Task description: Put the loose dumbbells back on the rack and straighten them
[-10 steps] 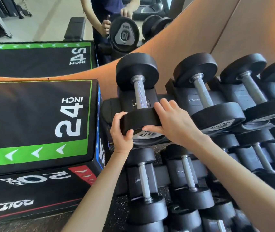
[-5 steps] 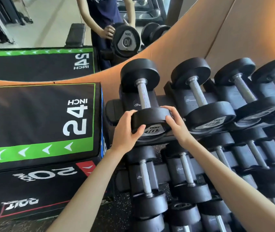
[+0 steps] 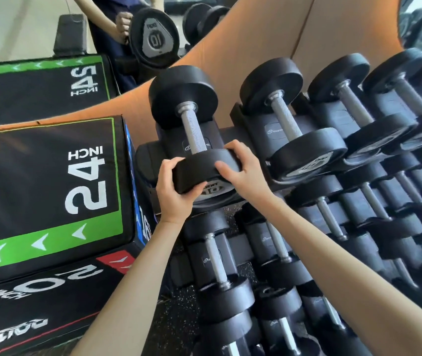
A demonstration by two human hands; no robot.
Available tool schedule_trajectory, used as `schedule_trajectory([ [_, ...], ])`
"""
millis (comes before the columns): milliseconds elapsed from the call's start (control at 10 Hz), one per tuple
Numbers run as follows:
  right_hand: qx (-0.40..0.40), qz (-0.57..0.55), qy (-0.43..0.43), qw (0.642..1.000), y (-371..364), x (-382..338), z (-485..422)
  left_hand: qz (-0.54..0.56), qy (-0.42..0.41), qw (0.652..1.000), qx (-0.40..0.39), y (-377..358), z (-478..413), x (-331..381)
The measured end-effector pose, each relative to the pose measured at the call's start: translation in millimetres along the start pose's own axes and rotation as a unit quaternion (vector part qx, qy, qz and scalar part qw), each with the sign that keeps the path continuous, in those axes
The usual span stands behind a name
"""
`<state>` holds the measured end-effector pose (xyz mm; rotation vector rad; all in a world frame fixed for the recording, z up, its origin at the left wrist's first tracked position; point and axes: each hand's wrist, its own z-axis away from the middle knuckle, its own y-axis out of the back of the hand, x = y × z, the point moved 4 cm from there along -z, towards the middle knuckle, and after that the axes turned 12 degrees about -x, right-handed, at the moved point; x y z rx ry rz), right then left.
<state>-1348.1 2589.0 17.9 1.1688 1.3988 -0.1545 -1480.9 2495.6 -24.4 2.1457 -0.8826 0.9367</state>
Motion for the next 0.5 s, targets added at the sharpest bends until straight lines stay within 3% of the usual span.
schedule_trajectory([
  [200, -0.047, 0.047, -0.053, 0.996, 13.6, -6.2, 7.8, -0.014, 0.015, 0.999, -0.047, -2.3, -4.7, 17.5],
  [300, -0.083, 0.107, -0.089, 0.987, 32.2, -16.4, 31.6, -0.058, 0.039, 0.989, -0.128, -1.4, -4.8, 30.0],
  [400, -0.076, 0.261, -0.074, 0.96, 69.7, -21.4, 74.1, -0.131, -0.032, 0.978, -0.157, -2.8, -17.6, 61.4],
  [500, 0.008, 0.345, -0.14, 0.928, 132.2, -14.8, 126.0, -0.213, -0.148, 0.946, -0.194, -31.8, -38.2, 113.8],
])
